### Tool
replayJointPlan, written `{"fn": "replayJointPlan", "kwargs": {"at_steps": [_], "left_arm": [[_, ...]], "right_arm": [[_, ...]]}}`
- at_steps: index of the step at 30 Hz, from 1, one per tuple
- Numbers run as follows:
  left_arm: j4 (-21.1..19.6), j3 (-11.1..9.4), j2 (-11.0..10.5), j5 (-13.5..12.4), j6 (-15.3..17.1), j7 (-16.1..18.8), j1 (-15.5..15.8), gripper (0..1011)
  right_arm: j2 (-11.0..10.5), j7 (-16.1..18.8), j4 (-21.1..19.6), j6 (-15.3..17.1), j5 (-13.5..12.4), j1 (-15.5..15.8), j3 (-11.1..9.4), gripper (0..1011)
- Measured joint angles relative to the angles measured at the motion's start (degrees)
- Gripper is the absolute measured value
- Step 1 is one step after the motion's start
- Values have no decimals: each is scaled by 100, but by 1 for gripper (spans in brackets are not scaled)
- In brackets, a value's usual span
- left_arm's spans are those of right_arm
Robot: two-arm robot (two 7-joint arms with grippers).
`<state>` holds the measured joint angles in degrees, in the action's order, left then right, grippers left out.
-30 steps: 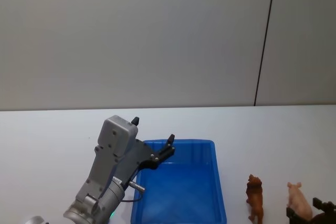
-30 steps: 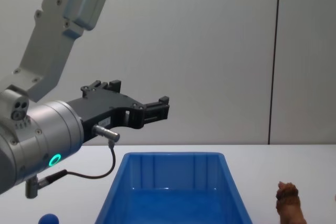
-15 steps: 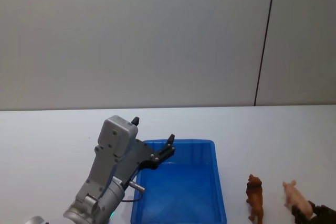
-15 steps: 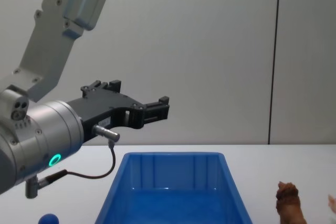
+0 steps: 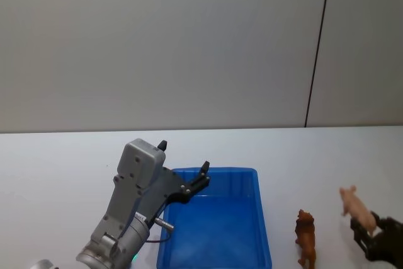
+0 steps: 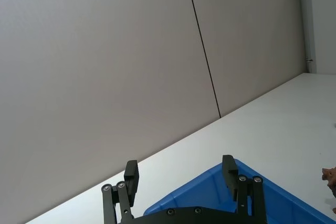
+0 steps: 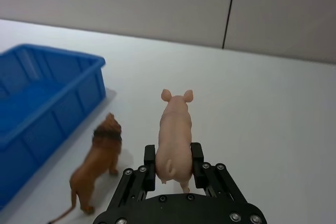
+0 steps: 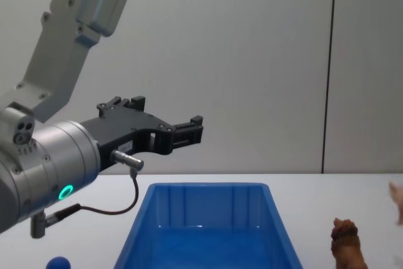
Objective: Pick up the two dolls from the table and place them into the box.
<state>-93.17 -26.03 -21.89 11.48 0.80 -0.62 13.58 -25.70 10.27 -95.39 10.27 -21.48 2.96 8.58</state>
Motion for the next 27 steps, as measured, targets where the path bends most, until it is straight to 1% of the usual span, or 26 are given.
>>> {"fn": "replayJointPlan", "kwargs": {"at_steps": [4,9,14,19,20,23,24,27], "left_arm": [[0,0,0,0,0,0,0,1002],[0,0,0,0,0,0,0,1002],[0,0,0,0,0,0,0,1002],[0,0,0,0,0,0,0,1002],[0,0,0,0,0,0,0,1002],[0,0,0,0,0,0,0,1002],[0,0,0,0,0,0,0,1002],[0,0,0,0,0,0,0,1002]], "right_arm": [[12,91,-93,-24,41,-84,1,378],[69,346,-209,-7,105,-288,38,378],[179,645,-249,94,167,-551,109,378],[321,957,-213,245,248,-829,203,378],[381,1060,-174,302,278,-929,242,378],[483,1206,-95,392,327,-1099,310,378],[559,1324,-29,475,368,-1225,357,378],[723,1530,141,637,452,-1455,463,378]]}}
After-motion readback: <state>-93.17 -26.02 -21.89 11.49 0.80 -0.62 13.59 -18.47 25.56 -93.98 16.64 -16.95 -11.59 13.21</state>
